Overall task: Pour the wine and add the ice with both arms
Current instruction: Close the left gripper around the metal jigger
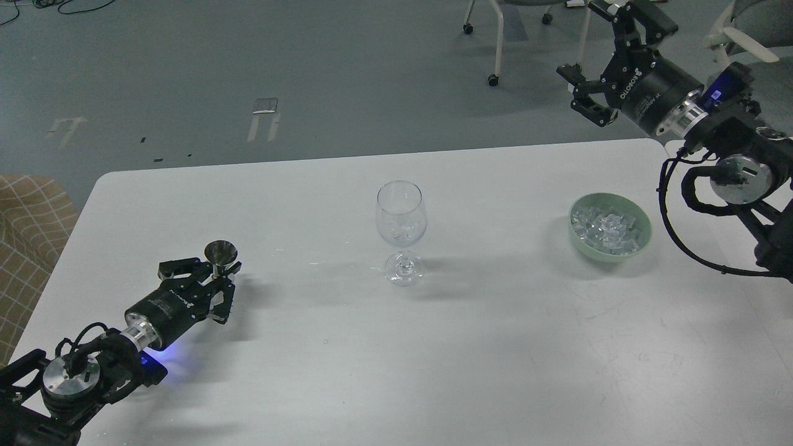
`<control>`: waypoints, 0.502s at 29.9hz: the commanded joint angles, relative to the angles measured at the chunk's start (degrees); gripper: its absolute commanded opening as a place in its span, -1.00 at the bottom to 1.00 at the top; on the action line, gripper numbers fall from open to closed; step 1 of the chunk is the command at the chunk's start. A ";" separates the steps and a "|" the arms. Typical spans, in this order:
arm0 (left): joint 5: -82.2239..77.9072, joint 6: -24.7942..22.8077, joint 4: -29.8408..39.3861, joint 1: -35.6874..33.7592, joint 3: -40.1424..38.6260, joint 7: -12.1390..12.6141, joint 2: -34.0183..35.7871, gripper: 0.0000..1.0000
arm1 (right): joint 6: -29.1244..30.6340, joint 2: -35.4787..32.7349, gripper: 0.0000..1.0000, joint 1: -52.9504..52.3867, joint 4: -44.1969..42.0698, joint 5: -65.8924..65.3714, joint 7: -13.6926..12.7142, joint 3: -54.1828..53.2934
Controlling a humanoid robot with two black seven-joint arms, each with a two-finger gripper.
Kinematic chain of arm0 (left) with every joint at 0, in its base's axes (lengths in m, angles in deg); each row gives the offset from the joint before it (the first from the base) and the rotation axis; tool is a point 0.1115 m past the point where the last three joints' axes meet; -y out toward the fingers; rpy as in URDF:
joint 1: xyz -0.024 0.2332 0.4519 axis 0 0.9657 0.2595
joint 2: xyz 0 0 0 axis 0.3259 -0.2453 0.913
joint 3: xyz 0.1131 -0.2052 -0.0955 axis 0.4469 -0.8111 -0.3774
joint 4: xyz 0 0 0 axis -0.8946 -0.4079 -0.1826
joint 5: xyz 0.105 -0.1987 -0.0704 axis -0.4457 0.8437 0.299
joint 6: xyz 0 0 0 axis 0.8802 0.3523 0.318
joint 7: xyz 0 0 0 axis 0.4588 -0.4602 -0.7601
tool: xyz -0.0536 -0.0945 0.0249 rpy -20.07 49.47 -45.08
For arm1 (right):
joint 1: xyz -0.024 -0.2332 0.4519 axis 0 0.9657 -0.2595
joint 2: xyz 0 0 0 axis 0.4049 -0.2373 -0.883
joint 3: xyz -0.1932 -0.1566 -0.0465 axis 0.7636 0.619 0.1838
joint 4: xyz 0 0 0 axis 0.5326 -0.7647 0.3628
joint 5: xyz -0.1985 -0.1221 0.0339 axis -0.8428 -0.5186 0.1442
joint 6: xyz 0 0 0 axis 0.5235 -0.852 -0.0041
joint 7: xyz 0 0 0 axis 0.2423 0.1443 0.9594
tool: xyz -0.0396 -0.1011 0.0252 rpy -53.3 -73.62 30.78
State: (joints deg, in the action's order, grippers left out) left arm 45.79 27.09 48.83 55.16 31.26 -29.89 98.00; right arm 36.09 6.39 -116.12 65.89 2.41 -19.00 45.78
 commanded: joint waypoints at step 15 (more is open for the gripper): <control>0.09 0.00 0.17 -4.74 -0.04 0.34 0.09 -0.97 | 0.00 0.00 1.00 0.17 0.00 0.00 0.00 -0.09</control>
State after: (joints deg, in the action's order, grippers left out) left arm 45.88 27.09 48.89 51.68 31.22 -29.55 98.08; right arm 36.09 6.47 -115.87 65.89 2.41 -19.00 45.78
